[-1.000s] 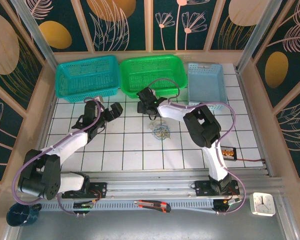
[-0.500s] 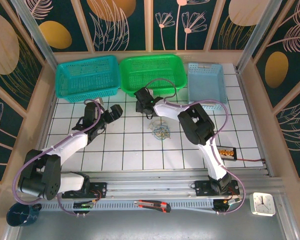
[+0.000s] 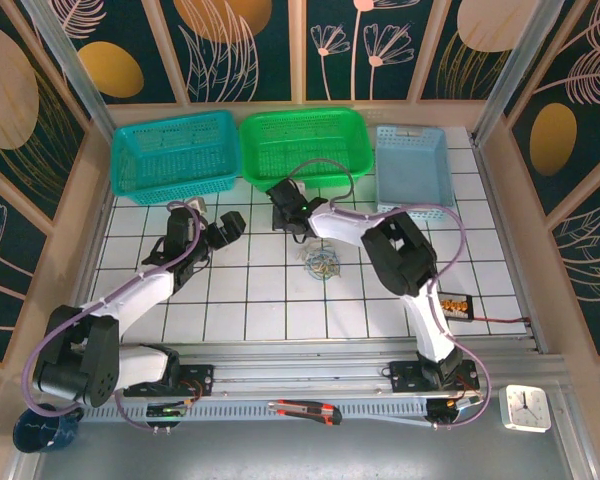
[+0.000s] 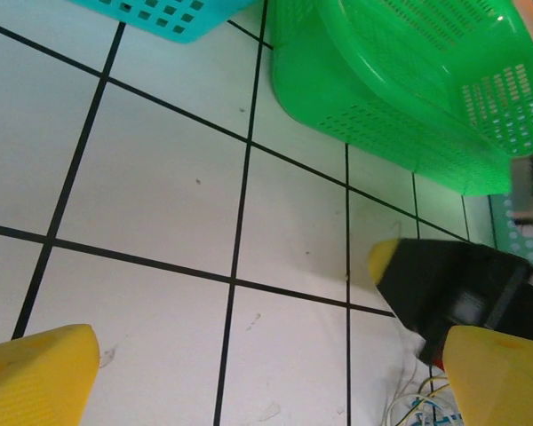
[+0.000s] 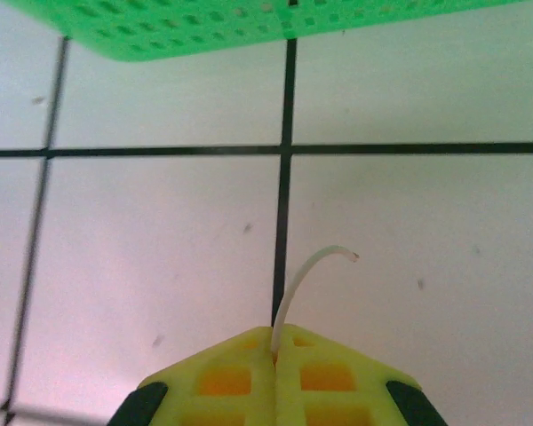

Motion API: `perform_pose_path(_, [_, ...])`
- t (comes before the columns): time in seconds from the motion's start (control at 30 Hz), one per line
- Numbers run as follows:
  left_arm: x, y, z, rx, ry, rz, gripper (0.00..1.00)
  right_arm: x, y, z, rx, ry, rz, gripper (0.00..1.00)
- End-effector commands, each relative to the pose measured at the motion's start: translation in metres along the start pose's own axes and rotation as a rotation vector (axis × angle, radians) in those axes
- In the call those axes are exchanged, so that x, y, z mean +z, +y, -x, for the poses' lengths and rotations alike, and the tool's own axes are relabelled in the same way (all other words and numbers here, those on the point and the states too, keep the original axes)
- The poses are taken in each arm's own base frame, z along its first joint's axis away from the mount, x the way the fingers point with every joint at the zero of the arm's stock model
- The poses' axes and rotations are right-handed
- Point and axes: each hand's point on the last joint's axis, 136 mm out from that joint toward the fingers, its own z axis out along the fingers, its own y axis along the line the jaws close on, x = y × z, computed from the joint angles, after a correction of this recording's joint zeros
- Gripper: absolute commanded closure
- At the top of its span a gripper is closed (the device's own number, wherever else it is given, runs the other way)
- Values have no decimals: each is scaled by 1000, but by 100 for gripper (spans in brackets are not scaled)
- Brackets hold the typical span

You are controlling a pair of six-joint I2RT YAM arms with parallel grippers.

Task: Untangle the cables

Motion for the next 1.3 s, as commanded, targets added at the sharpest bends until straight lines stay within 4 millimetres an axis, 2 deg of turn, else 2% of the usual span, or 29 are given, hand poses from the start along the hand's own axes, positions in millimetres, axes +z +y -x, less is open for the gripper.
perform_pose_path(0.0, [-6,-12,6,8,-24,-71,1,-76,27,51,18,-145,128,100])
perform_pose_path(0.17, [-10,-23,0,44,-10,-149,1,-146,40,77,44,-235,269,100])
perform_pose_path(0.3, [-16,-36,-5,108,1,-227,1,-196,46,89,38,-286,372,100])
perform_pose_path(0.57, [-42,-78,-4,201,-57,-422,1,-277,49,109,28,-384,501,100])
perform_pose_path(0.7, [-44,-108,-20,299,-35,-467,1,-311,44,119,35,-452,537,100])
perform_pose_path(0.8, [-46,-129,-30,339,-30,-513,1,-317,37,119,38,-472,527,100])
perform_pose_path(1.0, [-51,-164,-41,391,-43,-610,1,-305,35,108,26,-441,519,100])
perform_pose_path(1.27, [-53,-223,-48,439,-64,-749,1,-291,36,96,-1,-399,516,100])
